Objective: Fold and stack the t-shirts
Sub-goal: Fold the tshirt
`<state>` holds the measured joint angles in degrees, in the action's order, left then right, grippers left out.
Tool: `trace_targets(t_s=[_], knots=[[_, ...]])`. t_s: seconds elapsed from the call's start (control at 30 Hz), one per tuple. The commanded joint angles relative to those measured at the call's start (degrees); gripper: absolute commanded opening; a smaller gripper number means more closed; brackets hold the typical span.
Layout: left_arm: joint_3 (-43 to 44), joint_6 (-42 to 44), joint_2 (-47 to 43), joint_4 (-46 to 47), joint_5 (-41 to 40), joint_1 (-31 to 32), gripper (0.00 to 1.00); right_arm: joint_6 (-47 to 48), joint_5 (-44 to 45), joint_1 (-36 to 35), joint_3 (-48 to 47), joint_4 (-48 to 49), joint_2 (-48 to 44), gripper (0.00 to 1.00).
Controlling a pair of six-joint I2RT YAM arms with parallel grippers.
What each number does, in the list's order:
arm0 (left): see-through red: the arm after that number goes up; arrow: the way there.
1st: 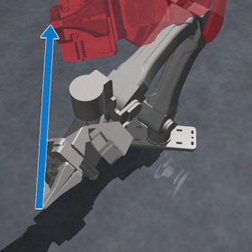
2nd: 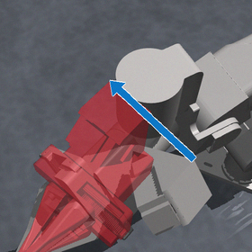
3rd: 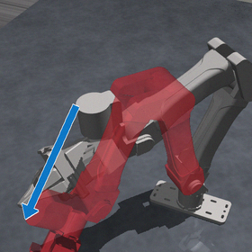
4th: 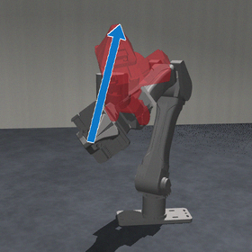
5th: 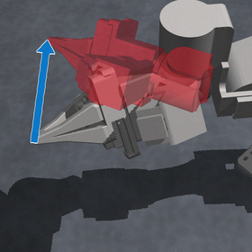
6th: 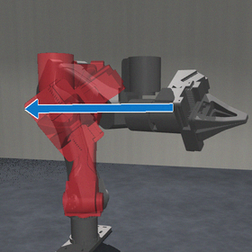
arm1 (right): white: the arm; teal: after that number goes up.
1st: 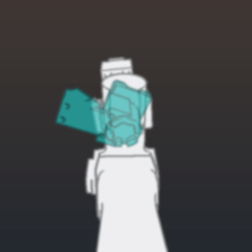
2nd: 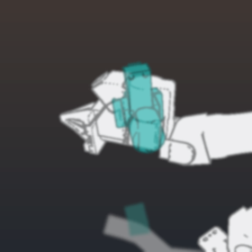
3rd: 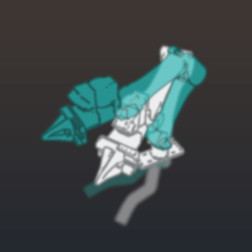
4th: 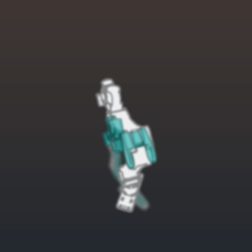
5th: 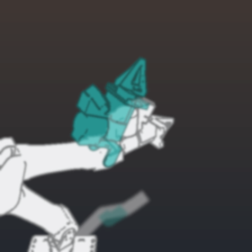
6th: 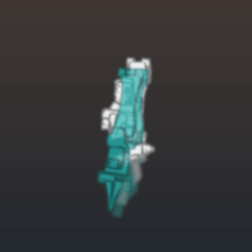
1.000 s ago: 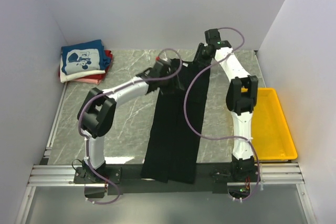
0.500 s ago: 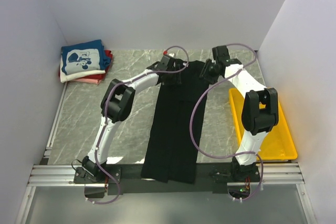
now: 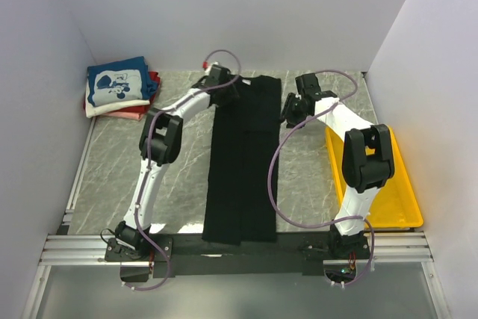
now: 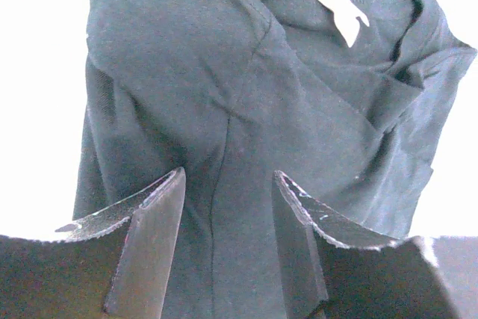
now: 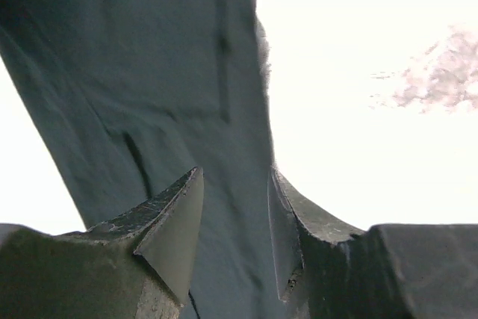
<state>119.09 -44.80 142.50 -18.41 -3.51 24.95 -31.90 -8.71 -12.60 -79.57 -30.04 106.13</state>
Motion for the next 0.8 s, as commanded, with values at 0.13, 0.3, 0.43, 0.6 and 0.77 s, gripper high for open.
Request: trace_targets(t_s=[0.13,0.3,0.43,0.6,0.77], knots=[[2.0,-6.0,3.8,0.4,-0.6,-6.0,0.64,2.2,0.5,-2.0,-2.8,0.5,1.0,0.47],[5.2,-0.5,1.9,5.1,6.2,-6.3,0.8,1.5,0.7,-2.8,3.1,1.7,-4.0,0.47],[1.3,2.1,-5.7,10.3,10.5,-6.2,0.82,1.1,-1.6,-2.9,9.9,3.9,-12.4,0.47],[-7.1,2.9,-14.4,10.4,12.3,-6.0,0.79,0.6,-3.8,-4.4,19.2,4.6,-20.7,0.47],[-17.1,3.4,-26.5,7.0,10.8,-4.4,0.71,-1.8,-5.7,-9.7,31.5,6.5,-31.3,0.47]])
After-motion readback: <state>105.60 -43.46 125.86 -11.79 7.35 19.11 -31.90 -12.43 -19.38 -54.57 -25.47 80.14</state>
